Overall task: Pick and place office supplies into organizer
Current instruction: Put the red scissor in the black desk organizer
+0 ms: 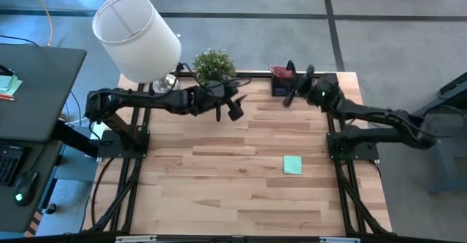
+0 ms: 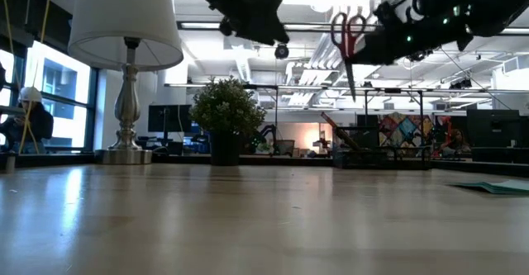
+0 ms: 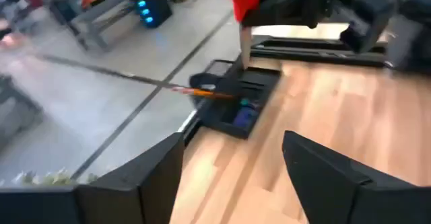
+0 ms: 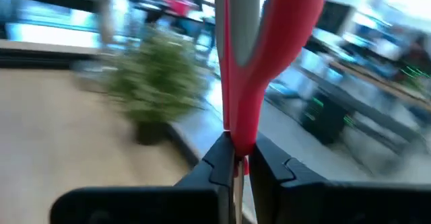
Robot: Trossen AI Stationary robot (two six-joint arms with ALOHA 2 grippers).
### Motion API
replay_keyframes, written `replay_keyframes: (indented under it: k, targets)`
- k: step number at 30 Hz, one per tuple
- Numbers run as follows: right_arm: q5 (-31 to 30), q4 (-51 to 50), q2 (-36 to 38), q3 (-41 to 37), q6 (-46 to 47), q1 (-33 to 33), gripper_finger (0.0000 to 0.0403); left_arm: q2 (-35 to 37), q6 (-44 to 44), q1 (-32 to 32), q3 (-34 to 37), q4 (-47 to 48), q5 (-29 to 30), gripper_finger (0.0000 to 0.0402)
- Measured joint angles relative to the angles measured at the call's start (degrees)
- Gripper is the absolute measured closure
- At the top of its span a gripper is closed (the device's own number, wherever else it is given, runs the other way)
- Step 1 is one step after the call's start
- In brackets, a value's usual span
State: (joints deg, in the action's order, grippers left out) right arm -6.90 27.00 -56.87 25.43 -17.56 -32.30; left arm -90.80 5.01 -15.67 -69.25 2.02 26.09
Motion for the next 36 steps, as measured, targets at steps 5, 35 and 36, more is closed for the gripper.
replay_keyframes:
  k: [5,35,36]
  targets:
    - [4.66,2.81,-2.2,-0.02,2.46,-12.9,0.0397,-0.4,-4.32,-1.64,0.0,-0.01,-11.42,0.0194]
    - [14.78,9.84,-29.06,4.48,8.58,-24.48,0.038,-3.35,-2.85,-2.7,0.01,1.17,-16.16,0.0257]
    - [14.74,9.76,-29.06,4.48,8.57,-24.48,0.0378,-3.35,-2.85,-2.7,0.02,1.16,-16.16,0.0257]
